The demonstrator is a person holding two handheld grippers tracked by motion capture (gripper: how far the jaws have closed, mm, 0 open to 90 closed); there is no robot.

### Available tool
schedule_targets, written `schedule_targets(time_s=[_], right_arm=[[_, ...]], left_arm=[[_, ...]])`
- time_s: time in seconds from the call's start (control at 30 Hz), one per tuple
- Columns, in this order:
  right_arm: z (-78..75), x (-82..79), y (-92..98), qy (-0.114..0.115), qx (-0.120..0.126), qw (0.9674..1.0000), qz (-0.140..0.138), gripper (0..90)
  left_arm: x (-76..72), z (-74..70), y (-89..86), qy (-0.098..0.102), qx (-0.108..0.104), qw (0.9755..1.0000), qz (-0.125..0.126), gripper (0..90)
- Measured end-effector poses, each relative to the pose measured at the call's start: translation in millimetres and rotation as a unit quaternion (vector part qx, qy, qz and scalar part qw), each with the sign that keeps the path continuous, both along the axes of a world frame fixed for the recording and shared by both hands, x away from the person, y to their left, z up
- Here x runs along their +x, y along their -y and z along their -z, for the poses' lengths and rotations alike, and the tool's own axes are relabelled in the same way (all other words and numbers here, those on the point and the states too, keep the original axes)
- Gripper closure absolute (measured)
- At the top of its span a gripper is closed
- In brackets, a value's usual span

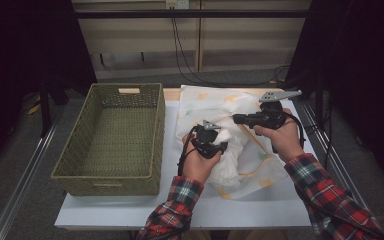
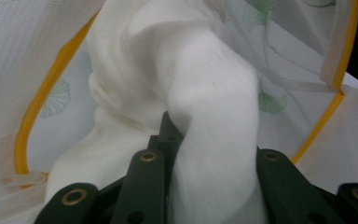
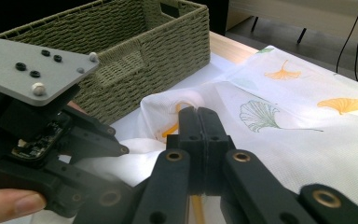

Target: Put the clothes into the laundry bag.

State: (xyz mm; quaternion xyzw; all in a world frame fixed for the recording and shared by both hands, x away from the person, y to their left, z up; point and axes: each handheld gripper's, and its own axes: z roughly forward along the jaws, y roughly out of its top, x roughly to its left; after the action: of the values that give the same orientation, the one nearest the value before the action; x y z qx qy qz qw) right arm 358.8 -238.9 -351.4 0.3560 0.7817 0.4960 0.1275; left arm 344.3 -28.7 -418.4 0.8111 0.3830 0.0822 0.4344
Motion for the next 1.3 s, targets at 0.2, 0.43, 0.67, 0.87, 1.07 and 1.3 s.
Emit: schedule_targets(time_s=[0.2,0.43,0.67,0.87,1.07,1.3], right_arm=[[0.7,0.4,-0.6,0.000,0.000,1.0000,-0.002,90.0],[3.5,1.8,1.1,-0.003,-0.005,1.0000,0.002,90.0],[6.4,1.9,1.3,-0.006,-0.007,0.9999,0.005,90.0],[7.4,0.2,3.1,-0.010,-0.007,0.9999,0.008,90.0],[7.3,-0.2,5.5,-0.007,-0.011,0.9998,0.014,90.0],[6.9,-0.4,6.4,-0.008,-0.011,0.9998,0.013,90.0]], left_arm=[[2.3,8.4,3.8,0.003,0.001,1.0000,0.007,71.2],[0.3,7.6,-0.3,0.001,-0.001,1.0000,0.009,41.2],[-8.0,4.9,-6.6,0.009,0.017,0.9997,0.016,15.1],[-17.9,1.6,-11.4,0.013,0.051,0.9983,0.024,7.7],[-23.1,11.6,-12.9,0.008,0.094,0.9948,0.039,4.4],[-25.7,30.9,-9.6,-0.021,0.096,0.9943,0.043,15.5]])
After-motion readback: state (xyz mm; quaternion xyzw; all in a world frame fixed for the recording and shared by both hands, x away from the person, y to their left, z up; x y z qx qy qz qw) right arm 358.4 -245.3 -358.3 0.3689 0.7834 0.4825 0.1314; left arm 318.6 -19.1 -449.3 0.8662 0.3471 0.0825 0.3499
